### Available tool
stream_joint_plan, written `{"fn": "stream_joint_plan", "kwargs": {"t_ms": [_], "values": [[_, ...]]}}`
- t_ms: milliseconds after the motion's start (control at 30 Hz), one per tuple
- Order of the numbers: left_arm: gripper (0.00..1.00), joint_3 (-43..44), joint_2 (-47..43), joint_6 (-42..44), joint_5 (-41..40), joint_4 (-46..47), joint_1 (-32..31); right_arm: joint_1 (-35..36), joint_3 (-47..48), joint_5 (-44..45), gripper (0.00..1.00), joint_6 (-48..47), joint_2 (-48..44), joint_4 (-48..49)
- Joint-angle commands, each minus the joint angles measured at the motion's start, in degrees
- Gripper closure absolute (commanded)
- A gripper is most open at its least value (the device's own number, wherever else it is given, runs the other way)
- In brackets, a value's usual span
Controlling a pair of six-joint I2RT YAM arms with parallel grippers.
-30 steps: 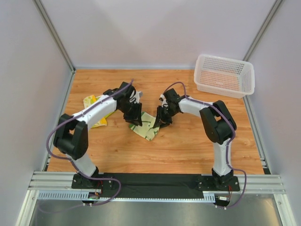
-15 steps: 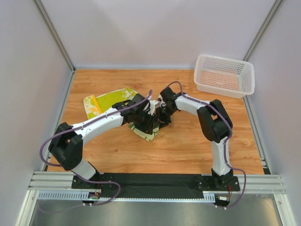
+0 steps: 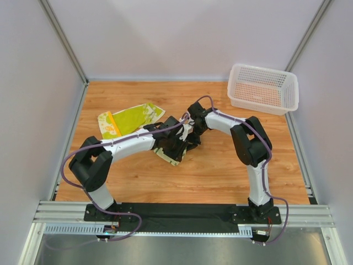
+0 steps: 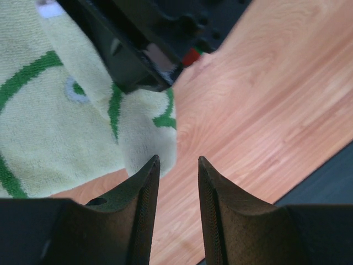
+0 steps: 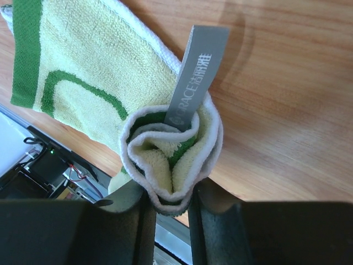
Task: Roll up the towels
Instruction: Roll the towel
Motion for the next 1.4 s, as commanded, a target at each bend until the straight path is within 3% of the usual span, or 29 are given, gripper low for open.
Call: {"fn": "stream_joint_plan", "kwargs": {"t_ms": [0,300,533,933,1167,1200,1367], "values": [[0.59,0.0,1.9,1.0,-5.3,0.9,-0.1,0.5,0.9,0.8,0.77,0.5,1.0,-1.7],[0.57,1.1,7.9,1.2,-8.6,-0.6,-0.2,0.9,1.2,0.2,0.77,0.5,1.1,-1.7],[0.44,-0.2,7.9,0.9,-12.8,-2.6,-0.2,0.9,1.3,0.0,0.77,0.7,1.4,-1.3],[0.46,-1.7,14.5,1.8,-19.9,-6.1,-3.4,-0.1,3.6,-3.4,0.73,-0.5,3.8,-1.4],[0.67,-1.1,17.7,1.8,-22.2,-7.4,-3.4,-2.6,2.0,-4.2,0.66,-1.7,3.4,-1.5],[0.74,-0.5,18.3,1.8,-22.5,-7.7,-3.3,-3.3,1.9,-4.3,0.64,-2.0,3.4,-1.5],[0.84,0.5,20.5,1.3,-23.9,-8.8,-3.3,-5.2,0.9,-4.4,0.50,-2.6,2.3,-1.6]]}}
